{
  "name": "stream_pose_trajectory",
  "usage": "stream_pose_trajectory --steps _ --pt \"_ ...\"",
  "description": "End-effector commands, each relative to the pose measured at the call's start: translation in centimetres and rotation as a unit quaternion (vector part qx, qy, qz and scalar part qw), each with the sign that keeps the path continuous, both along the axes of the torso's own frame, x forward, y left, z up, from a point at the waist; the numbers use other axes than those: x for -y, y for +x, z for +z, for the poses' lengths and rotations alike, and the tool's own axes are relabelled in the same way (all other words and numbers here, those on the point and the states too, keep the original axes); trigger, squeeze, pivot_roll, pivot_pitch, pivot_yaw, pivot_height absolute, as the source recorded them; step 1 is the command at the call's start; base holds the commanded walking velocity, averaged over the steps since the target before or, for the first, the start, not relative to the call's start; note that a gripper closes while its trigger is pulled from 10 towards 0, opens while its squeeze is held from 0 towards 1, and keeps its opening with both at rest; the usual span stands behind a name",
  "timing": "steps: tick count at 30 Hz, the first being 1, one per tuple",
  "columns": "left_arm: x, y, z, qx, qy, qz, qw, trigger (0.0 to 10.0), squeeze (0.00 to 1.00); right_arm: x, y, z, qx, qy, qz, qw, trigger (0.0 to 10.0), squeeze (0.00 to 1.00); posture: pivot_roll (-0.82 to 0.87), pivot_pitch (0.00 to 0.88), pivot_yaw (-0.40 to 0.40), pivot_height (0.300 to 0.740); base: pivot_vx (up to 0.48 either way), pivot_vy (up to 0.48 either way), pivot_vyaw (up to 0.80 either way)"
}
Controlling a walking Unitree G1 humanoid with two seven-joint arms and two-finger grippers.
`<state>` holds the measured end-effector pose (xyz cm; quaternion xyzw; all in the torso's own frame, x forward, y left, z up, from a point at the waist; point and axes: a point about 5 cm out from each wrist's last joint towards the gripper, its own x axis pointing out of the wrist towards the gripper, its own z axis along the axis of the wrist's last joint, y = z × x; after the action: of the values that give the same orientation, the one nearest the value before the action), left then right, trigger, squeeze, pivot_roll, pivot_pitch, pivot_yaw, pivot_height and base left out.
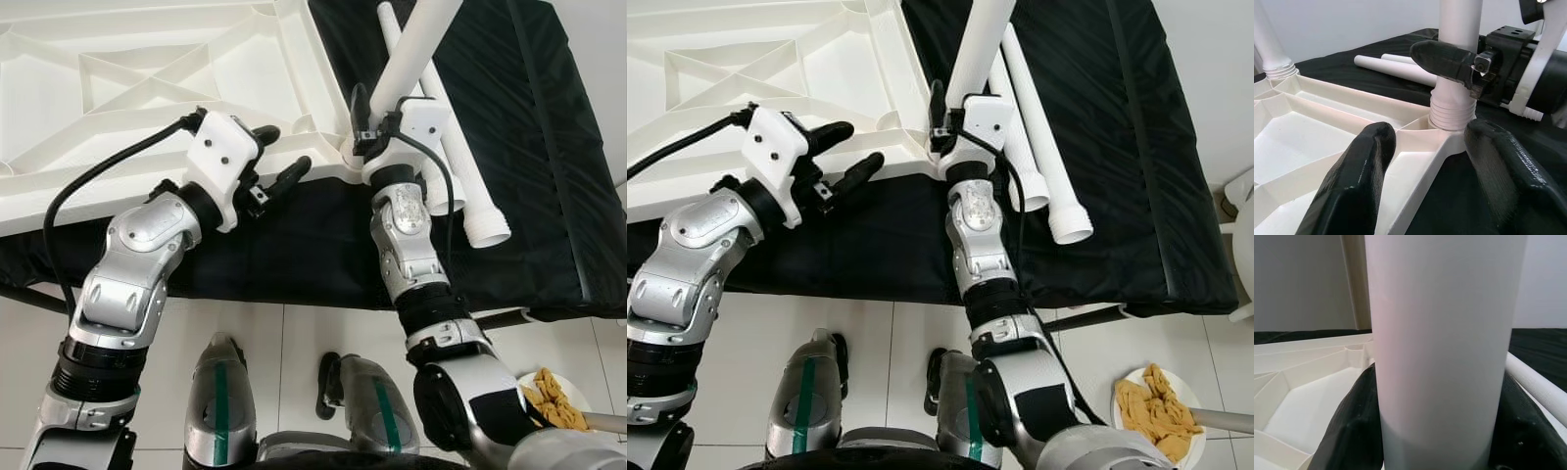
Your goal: Building children table
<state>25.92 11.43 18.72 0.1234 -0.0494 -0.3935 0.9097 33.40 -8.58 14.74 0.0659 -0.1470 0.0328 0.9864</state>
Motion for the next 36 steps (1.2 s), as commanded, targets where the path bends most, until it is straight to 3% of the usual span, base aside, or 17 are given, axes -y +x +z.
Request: stream_pose_trajectory --steps 1,24,25,27,28,36 --pt "-0.09 -0.15 0.15 0.000 -0.004 0.010 1.000 10.0 0.00 1.74 -0.71 -4.74 -0.110 0.000 -0.046 0.993 10.0 0.00 0.14 0.118 -0.072 0.740 0.000 0.000 0.00" --pt "0.14 -0.16 0.18 0.004 -0.007 0.012 1.000 10.0 0.00 1.59 -0.72 -4.34 -0.083 -0.012 -0.031 0.996 10.0 0.00 0.14 0.096 -0.086 0.740 0.000 0.000 0.00" --pt "0.17 -0.16 0.18 0.004 -0.007 0.012 1.000 10.0 0.00 1.63 -0.73 -4.31 -0.081 -0.012 -0.030 0.996 10.0 0.84 0.14 0.096 -0.087 0.740 0.000 0.000 0.00" --pt "0.19 -0.17 0.17 0.005 -0.007 0.012 1.000 10.0 0.00 1.65 -0.74 -4.29 -0.080 -0.013 -0.029 0.996 10.0 0.84 0.14 0.096 -0.087 0.740 0.000 0.000 0.00" --pt "0.25 -0.18 0.15 0.004 -0.008 0.011 1.000 10.0 0.00 1.65 -0.79 -4.20 -0.074 -0.012 -0.025 0.997 10.0 1.00 0.14 0.093 -0.088 0.740 0.000 0.000 0.00" --pt "0.33 -0.14 0.17 0.003 -0.011 0.008 1.000 10.0 0.00 1.54 -0.88 -3.92 -0.061 -0.012 -0.013 0.998 10.0 1.00 0.13 0.092 -0.088 0.740 0.000 0.000 0.00"
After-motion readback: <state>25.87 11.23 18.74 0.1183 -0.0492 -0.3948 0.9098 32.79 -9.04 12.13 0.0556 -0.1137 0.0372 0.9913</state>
